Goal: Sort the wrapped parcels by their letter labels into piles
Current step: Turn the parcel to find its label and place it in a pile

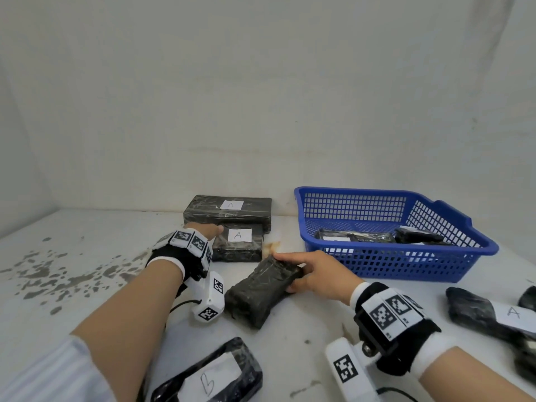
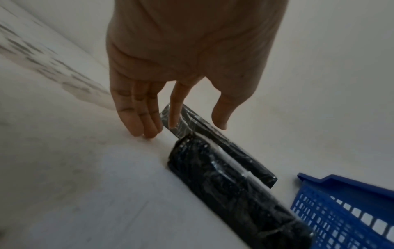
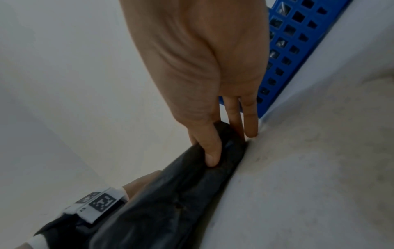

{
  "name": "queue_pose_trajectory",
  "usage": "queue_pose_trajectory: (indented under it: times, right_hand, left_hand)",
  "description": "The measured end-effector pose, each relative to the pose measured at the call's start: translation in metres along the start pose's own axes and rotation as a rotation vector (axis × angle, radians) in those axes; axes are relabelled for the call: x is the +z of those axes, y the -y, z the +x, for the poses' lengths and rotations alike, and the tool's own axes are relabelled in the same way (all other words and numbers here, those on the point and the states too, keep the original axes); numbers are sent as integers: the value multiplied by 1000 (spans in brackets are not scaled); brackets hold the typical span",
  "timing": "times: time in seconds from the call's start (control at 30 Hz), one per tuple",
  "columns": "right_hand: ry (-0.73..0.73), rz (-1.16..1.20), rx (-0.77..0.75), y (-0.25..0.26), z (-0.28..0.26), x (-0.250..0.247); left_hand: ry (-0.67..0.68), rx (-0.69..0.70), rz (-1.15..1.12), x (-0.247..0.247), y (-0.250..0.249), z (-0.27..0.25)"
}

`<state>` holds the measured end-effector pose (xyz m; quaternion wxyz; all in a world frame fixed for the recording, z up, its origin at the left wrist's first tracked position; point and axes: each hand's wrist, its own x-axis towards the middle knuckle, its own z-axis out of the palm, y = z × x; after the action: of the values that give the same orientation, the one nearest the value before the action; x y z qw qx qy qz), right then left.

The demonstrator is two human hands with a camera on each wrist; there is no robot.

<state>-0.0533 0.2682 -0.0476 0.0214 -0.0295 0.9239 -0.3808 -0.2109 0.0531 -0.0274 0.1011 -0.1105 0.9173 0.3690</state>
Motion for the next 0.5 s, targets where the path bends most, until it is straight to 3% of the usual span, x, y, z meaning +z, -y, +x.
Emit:
queue_pose_trajectory:
  times: [0.1,0.27,0.4,0.5]
  right_hand:
    - [-41,-36,13,-2,0,0]
    - [-56,-114,-28,16,-18,-9]
    - [-64,-248,-62,34,-36,-25]
    - [-136,-121,-46,46,-47,-50]
  left_hand:
    - [-54,111,-200,-14,-5,-6]
    - [-47,239,-318,-38,-18,-33]
    - [164,307,-422,-56,-28,-63]
    - [294,449,-404,-65,-29,-88]
